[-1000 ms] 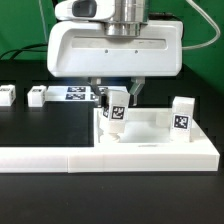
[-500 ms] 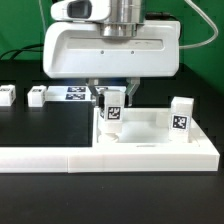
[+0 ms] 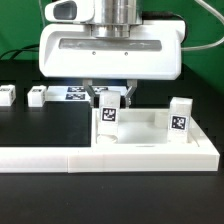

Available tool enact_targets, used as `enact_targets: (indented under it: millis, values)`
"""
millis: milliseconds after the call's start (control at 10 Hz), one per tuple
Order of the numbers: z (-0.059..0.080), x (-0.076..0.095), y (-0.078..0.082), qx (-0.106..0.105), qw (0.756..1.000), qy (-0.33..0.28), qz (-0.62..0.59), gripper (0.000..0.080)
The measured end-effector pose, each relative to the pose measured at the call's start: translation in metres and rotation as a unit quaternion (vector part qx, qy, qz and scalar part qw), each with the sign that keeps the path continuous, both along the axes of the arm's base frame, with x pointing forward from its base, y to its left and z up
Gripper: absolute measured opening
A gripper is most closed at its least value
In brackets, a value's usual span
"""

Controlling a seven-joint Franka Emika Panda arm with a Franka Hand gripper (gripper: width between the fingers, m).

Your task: Assemble square table

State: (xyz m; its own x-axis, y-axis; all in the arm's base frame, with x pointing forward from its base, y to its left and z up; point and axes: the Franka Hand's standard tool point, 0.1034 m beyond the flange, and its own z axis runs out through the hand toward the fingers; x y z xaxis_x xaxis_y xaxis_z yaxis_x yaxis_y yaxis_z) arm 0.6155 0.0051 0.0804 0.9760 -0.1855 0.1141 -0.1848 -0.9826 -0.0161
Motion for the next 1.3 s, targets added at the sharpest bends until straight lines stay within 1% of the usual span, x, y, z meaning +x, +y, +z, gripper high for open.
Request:
enact_targets:
  millis: [100, 300, 400, 600, 900, 1000, 1100, 1300]
  values:
    - [-0.0001, 0.0000, 0.0005, 0.007, 0.999, 0.000, -0.041, 0.0290]
    - [-0.0005, 0.0001, -0.0012, 0.013, 0.996, -0.001, -0.084, 0.0290]
    - [-0.0007, 0.0007, -0.0011, 0.021, 0.991, -0.003, -0.129, 0.0290]
    - [-0.0007, 0.0015, 0.0015, 0.029, 0.981, -0.007, -0.193, 0.0290]
    - [-0.0008, 0.0010, 0.0019, 0.044, 0.946, -0.007, -0.321, 0.0290]
    - [-0.0008, 0.0007, 0.0024, 0.046, 0.938, -0.007, -0.344, 0.0290]
    - [-0.0009, 0.0006, 0.0027, 0.052, 0.923, -0.007, -0.380, 0.0290]
    - [-0.0010, 0.0005, 0.0026, 0.059, 0.903, -0.006, -0.425, 0.0290]
